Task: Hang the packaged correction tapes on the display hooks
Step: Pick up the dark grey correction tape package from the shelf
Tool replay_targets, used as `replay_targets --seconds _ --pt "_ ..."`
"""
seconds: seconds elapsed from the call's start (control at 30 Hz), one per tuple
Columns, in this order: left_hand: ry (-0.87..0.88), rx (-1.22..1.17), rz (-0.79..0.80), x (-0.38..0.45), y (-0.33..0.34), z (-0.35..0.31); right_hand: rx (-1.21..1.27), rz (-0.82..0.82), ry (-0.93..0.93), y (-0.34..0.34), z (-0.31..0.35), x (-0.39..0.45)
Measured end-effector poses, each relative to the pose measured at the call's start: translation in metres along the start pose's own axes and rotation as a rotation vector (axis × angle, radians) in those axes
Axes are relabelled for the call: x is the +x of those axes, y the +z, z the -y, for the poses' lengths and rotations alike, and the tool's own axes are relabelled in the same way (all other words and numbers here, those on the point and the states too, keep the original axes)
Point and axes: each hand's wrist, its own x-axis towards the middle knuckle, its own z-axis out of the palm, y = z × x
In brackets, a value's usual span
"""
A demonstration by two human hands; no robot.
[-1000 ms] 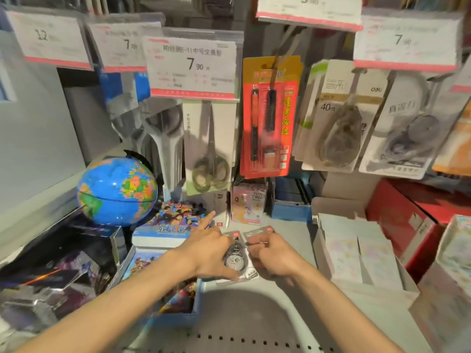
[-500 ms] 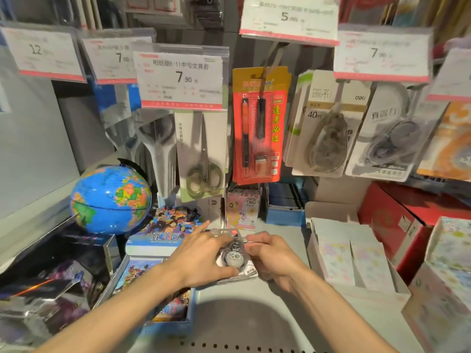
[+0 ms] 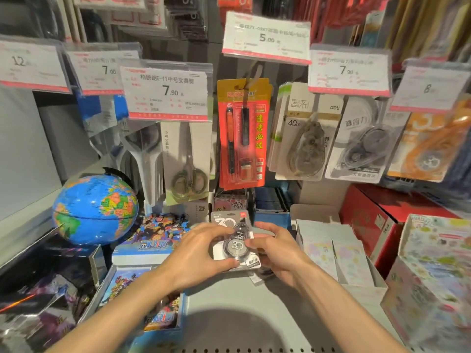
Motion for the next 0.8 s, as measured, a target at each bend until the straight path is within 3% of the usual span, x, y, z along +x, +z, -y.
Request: replay_targets --seconds 0.13,0.3,0.5,0.8 --pt "-0.117 -0.341 -0.053 -0.002 0.0 -0.017 -0.005 -0.022 -0.014 -0.015 0.005 -0.016" --pt "-0.147 -0.427 -0.239 0.003 0.014 -0.037 -0.012 0.005 -0.044 -0.047 0.005 -0.036" --pt "-0.334 -0.694 -0.262 0.011 0.03 -0.1 -0.092 0.063 -0.128 -0.106 0.011 -0.064" --pt "-0.278 -0.811 -0.284 0.032 0.048 -0.221 -0.333 0.046 -0.451 -0.209 0.05 -0.113"
